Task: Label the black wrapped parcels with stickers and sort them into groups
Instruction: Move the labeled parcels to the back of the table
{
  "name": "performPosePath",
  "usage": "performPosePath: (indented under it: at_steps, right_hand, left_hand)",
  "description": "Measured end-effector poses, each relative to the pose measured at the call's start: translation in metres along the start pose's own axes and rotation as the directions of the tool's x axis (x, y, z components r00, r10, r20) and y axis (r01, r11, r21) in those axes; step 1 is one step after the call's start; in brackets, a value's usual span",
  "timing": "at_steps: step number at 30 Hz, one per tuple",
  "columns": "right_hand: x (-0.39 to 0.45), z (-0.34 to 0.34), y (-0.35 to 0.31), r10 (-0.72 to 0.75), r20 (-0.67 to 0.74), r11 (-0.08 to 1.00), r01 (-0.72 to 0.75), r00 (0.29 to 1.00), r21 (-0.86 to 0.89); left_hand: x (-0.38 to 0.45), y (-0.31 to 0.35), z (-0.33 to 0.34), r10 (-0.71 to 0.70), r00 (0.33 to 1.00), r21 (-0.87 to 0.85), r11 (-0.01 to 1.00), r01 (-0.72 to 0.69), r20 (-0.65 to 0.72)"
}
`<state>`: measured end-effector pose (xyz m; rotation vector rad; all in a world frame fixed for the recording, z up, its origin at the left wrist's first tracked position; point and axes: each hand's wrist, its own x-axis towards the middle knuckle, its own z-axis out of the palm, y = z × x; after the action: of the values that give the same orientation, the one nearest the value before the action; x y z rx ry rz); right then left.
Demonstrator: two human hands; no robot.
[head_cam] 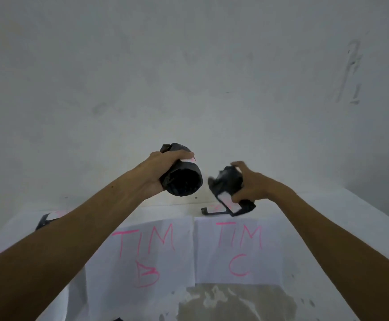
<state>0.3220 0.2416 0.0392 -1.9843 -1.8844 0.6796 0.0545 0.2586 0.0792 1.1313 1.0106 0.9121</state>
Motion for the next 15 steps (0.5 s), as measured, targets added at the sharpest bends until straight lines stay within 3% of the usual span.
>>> performPosePath:
  at_steps: [2,5,11,15]
  right_hand:
    - [0.018,0.011,0.000,-0.010,0.085,0.980,0.027,0.996,-0.199]
    - [0.037,0.028,0.003,0.004,0.190,0.946,0.058,0.982,-0.318]
    - [0.051,0.033,0.022,0.063,0.209,0.944,0.010,0.976,-0.331]
    - [0.042,0.028,0.010,0.052,0.133,0.963,-0.015,0.990,-0.268]
  left_hand:
    - [0.008,-0.003,-0.002,-0.006,1.000,0.008,1.000,0.006,0.002]
    - [0.013,-0.007,-0.010,-0.007,1.000,0.007,1.000,0.007,-0.005]
    - [0.014,-0.004,-0.042,-0.005,0.997,0.004,1.000,0.005,-0.071]
    - [0.006,0.006,-0.061,0.001,0.996,0.011,1.000,0.000,-0.089]
